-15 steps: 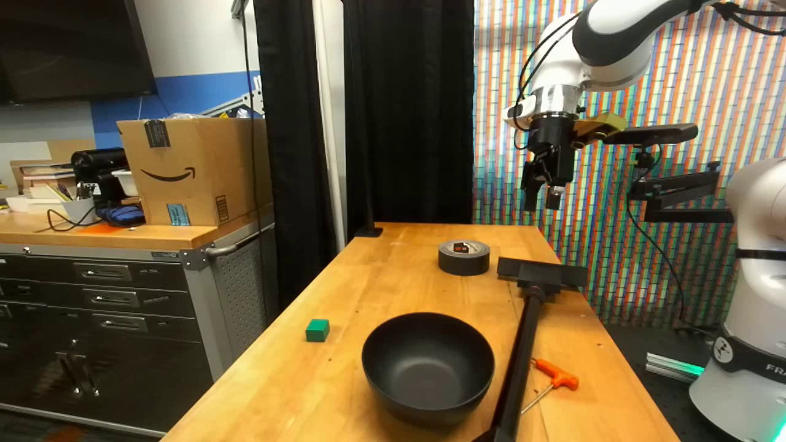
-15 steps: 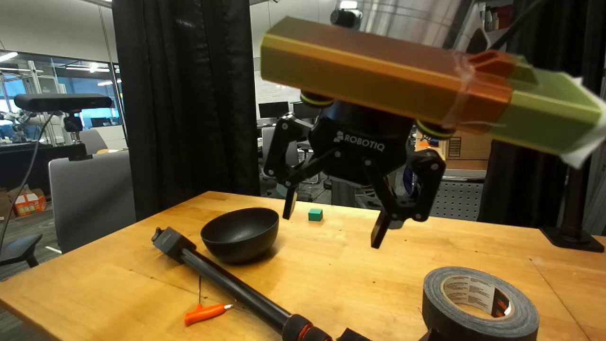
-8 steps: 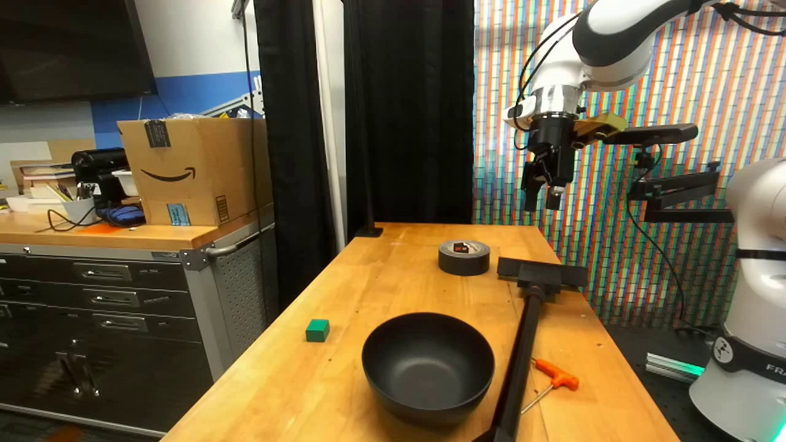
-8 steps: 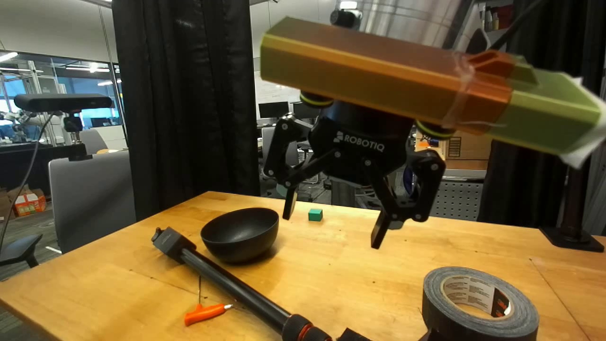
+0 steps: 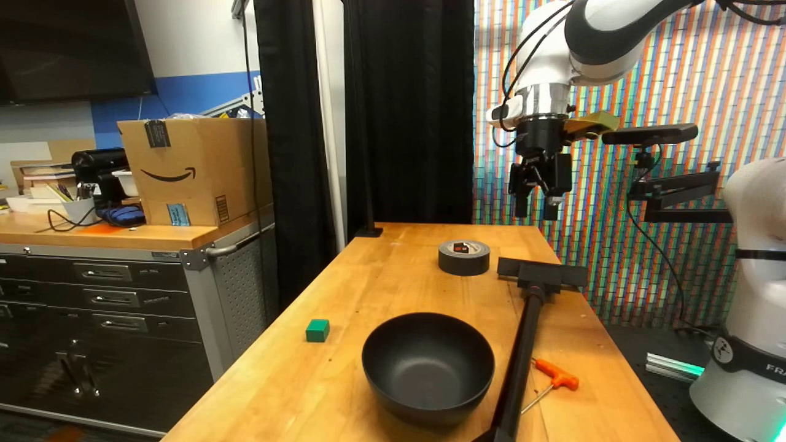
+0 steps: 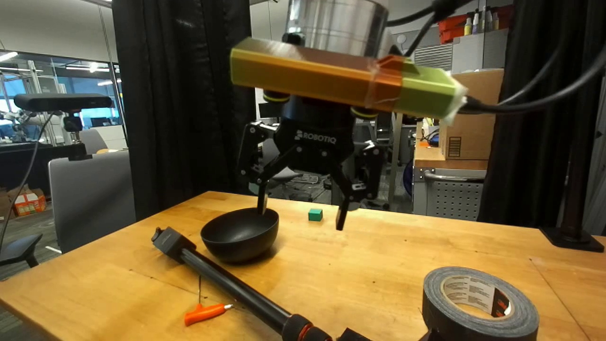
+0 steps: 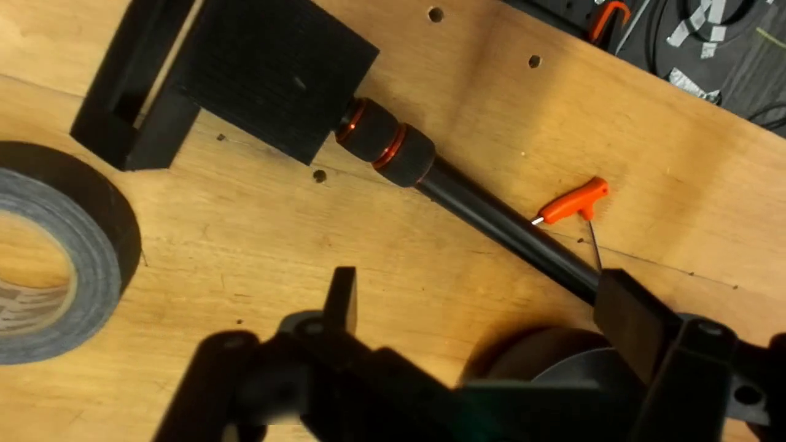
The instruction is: Move the black bowl to the right
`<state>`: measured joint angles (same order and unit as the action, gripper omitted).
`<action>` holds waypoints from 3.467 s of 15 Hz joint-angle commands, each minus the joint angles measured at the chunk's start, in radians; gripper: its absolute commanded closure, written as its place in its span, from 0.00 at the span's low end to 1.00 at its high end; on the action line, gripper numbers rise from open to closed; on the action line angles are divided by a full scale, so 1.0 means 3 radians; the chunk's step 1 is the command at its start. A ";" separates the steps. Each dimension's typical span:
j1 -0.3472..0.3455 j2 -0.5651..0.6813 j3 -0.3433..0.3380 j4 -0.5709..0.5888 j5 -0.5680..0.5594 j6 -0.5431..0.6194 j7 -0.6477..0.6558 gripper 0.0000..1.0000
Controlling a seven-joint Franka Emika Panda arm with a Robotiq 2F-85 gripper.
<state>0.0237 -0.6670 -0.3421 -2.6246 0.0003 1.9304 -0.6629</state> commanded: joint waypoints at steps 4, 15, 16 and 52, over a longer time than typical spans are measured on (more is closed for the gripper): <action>0.0372 0.0543 0.0550 0.0440 0.0144 -0.0070 -0.0047 0.00; 0.0505 0.1467 0.0977 0.1299 0.0149 -0.0081 -0.0272 0.00; 0.0490 0.1531 0.1001 0.1363 0.0137 -0.0061 -0.0263 0.00; 0.0274 0.2653 0.1490 0.1416 -0.0296 0.0365 0.0200 0.00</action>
<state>0.1047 0.1075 0.0892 -2.2115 -0.0558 2.0290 -0.6372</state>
